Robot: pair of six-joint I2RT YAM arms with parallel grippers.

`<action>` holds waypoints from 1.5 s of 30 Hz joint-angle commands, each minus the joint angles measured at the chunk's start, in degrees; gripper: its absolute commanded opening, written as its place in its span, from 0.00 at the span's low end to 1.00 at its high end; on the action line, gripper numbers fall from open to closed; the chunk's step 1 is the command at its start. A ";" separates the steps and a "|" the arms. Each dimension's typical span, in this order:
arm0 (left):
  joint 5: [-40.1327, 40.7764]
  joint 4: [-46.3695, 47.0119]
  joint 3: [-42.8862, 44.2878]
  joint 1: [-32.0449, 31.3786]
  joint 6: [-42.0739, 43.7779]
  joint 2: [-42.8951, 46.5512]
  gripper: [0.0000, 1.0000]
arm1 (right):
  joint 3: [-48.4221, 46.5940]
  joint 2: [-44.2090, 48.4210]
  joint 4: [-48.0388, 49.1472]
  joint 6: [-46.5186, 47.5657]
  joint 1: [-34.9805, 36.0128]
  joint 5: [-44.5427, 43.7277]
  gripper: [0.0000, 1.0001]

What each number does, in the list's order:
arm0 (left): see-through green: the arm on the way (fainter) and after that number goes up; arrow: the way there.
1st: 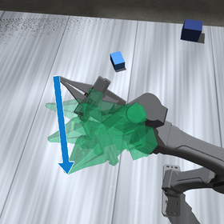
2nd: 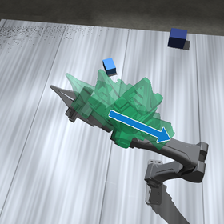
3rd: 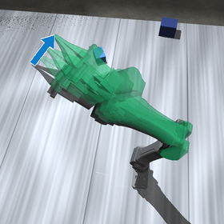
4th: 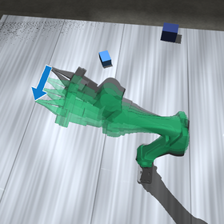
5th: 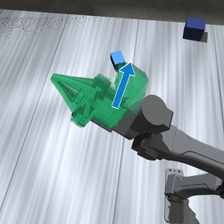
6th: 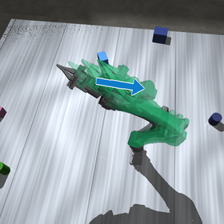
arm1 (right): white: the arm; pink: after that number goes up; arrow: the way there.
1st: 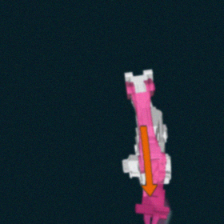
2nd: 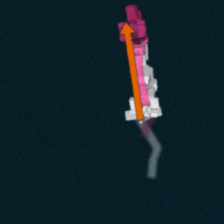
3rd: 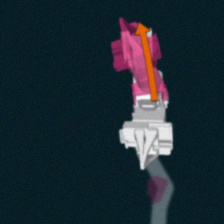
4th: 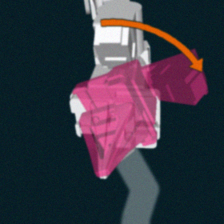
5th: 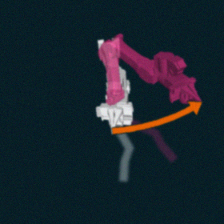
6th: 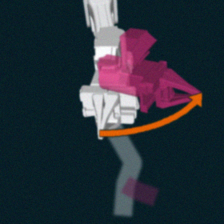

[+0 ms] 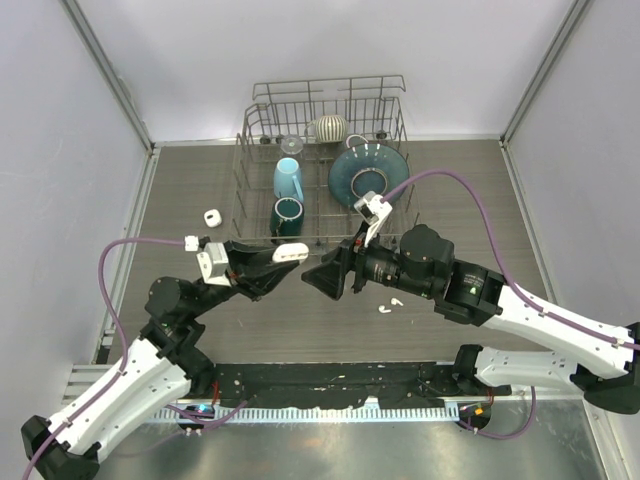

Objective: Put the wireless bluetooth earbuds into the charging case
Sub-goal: Close the charging case, then open the charging case.

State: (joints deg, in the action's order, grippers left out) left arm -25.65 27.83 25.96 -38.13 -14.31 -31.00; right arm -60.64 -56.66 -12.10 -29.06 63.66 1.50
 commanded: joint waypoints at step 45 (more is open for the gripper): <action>-10.30 4.42 2.87 0.25 -0.64 -2.83 0.00 | -6.60 3.13 3.13 -0.56 -3.54 -6.60 0.56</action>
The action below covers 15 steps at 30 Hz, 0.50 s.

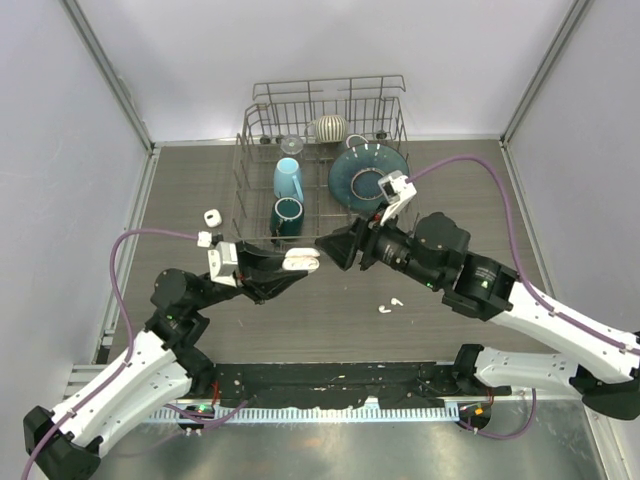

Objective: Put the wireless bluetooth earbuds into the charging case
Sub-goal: Open the charging case.

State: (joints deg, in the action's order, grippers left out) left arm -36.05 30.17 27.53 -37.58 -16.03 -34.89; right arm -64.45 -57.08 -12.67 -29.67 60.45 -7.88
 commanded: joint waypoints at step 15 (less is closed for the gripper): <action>2.22 3.14 1.21 -0.30 1.35 1.14 0.00 | -2.44 0.48 3.87 -0.74 -0.33 19.83 0.20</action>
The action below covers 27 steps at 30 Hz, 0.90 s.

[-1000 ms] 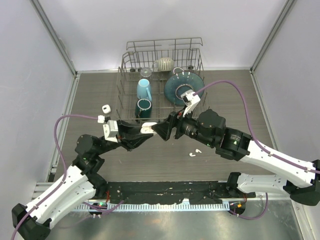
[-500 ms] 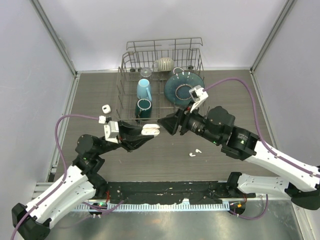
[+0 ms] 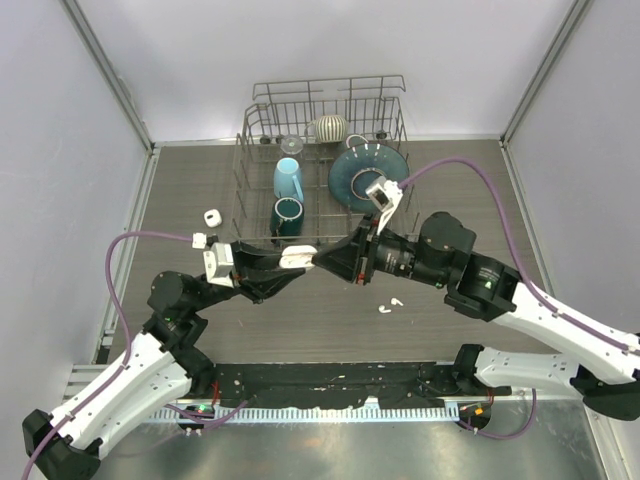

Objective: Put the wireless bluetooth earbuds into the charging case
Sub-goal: Open the charging case, then adjust the earbud with the charging case.

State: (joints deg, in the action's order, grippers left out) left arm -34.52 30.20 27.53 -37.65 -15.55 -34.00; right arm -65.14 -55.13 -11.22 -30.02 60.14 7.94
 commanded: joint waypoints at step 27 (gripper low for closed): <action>-7.75 3.73 6.39 -0.23 -4.93 -2.12 0.00 | -7.02 -8.76 -2.48 9.98 -0.02 8.05 0.34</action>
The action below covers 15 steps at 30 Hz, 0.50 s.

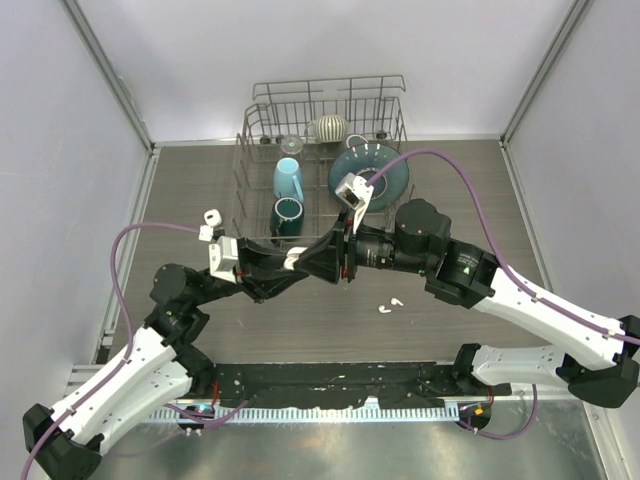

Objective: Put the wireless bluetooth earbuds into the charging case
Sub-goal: Adjust the earbud with the charging case.

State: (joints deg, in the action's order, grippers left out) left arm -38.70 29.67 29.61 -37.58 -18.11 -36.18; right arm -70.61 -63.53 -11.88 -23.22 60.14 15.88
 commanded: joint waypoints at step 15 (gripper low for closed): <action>-9.38 4.08 7.22 -0.30 -3.86 -1.52 0.00 | -2.25 -0.02 -6.84 9.33 0.07 -4.62 0.41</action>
State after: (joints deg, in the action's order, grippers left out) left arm -43.03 28.03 32.67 -37.32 -20.71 -38.33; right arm -71.90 -62.76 -14.31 -17.63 60.40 16.34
